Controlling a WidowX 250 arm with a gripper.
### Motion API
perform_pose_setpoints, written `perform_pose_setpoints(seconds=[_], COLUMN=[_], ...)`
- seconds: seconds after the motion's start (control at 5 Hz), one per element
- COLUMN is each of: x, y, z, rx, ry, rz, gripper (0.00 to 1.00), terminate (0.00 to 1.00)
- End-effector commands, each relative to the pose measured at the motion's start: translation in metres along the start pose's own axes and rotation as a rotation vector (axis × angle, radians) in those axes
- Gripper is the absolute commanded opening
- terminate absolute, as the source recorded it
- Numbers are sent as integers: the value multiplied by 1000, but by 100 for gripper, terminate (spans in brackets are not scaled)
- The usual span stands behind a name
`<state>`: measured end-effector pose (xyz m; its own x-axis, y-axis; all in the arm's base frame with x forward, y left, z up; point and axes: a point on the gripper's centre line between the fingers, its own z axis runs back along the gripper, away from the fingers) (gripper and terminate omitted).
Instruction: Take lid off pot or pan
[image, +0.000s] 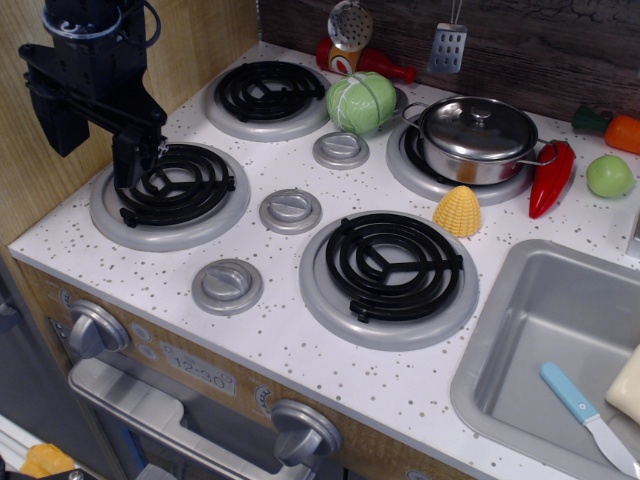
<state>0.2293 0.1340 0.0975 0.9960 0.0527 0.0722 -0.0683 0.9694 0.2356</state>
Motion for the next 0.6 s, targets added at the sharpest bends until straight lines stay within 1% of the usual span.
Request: perform_pose_setpoints(seconds=[0.0, 0.2, 0.4], x=[0, 34, 61], y=[0, -29, -63], z=[0, 12, 37], rx=[0, -38, -33], ry=[0, -42, -101], rz=[0, 53, 82], gripper=[100, 100, 100], terminate=[0, 0, 0])
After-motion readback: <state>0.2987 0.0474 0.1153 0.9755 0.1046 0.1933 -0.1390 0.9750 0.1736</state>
